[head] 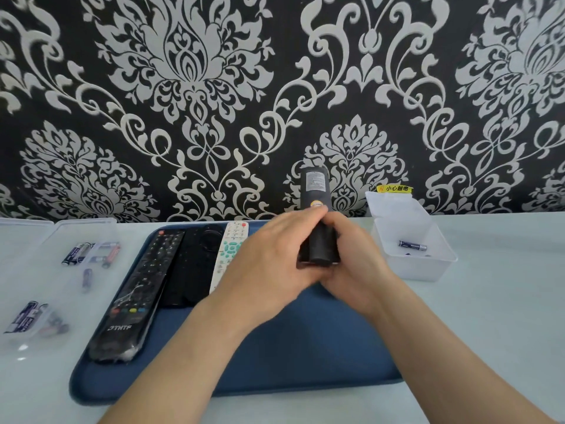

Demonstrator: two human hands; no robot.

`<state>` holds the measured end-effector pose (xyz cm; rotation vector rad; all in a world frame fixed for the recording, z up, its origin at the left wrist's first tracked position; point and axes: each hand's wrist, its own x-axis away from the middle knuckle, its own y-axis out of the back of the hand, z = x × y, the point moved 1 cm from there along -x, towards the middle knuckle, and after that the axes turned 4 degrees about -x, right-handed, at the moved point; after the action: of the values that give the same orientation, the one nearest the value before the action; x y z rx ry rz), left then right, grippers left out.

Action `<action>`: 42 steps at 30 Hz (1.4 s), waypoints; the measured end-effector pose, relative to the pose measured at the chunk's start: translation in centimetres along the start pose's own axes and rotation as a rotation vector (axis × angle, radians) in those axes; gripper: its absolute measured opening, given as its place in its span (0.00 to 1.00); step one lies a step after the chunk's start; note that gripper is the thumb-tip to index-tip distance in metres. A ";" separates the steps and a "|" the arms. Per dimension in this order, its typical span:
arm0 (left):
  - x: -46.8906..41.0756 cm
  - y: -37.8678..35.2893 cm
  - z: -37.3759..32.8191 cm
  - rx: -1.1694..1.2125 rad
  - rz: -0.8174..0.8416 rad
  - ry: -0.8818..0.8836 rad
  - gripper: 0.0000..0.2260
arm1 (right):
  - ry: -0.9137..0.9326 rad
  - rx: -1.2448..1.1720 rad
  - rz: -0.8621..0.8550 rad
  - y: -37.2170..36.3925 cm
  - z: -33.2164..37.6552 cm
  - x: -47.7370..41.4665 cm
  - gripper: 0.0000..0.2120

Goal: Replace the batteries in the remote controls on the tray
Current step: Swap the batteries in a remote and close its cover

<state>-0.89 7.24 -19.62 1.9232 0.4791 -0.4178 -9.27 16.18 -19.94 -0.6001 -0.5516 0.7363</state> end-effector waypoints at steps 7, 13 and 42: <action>-0.4 1.9 0.1 0.540 -0.115 0.251 0.08 | 0.057 0.178 -0.035 0.8 -0.1 -0.7 0.26; 0.9 4.0 3.2 0.487 0.632 0.399 0.04 | 0.144 0.169 -0.137 1.1 0.6 -0.8 0.25; 0.0 1.8 -0.2 0.114 0.036 0.156 0.16 | 0.270 0.590 -0.120 0.5 -1.4 -1.1 0.31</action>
<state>0.00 6.82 -18.13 2.0821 0.5304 -0.2776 -9.25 15.26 -21.49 -0.1094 -0.1030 0.6500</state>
